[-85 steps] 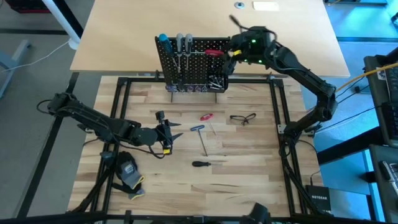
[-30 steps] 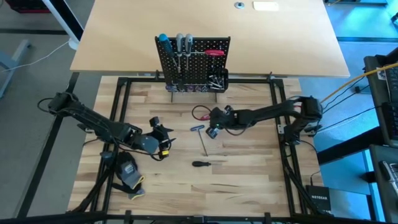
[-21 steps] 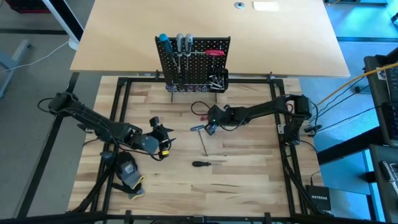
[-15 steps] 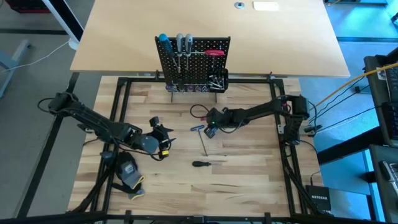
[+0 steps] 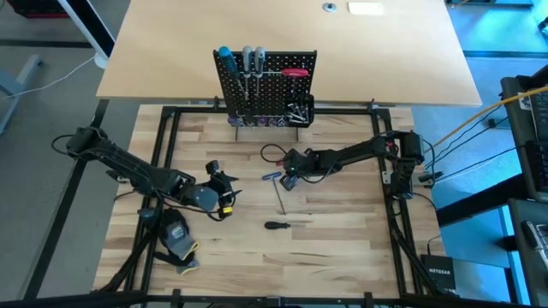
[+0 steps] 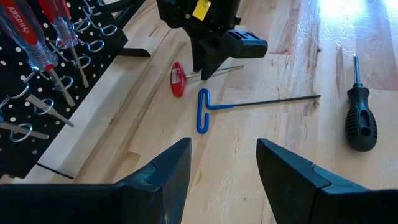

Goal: Hang tools onto peg board
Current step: Hang the red allen wrench on the peg board

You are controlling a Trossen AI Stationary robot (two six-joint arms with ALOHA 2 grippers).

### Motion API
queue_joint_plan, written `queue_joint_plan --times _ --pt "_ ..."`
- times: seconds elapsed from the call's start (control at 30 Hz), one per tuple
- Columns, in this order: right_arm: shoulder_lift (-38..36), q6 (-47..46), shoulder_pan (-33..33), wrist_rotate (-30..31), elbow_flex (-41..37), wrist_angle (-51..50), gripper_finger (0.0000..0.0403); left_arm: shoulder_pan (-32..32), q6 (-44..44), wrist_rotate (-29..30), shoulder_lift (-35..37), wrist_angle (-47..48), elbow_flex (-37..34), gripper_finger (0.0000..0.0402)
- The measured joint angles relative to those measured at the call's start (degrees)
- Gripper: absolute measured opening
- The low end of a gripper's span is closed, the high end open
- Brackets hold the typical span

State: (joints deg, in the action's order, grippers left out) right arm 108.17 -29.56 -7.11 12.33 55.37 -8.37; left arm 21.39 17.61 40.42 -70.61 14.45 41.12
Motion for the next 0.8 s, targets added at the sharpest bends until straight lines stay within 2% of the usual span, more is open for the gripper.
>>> queue_joint_plan --times 0.33,0.8 --pt "0.18 0.63 0.02 -0.87 -0.04 -0.12 0.0009 0.0 0.09 0.0 0.0 0.0 0.0 0.0171" --pt "-1.62 2.81 0.02 0.18 -0.26 -1.21 0.0005 0.01 0.44 0.0 0.0 0.09 0.0 0.0171"
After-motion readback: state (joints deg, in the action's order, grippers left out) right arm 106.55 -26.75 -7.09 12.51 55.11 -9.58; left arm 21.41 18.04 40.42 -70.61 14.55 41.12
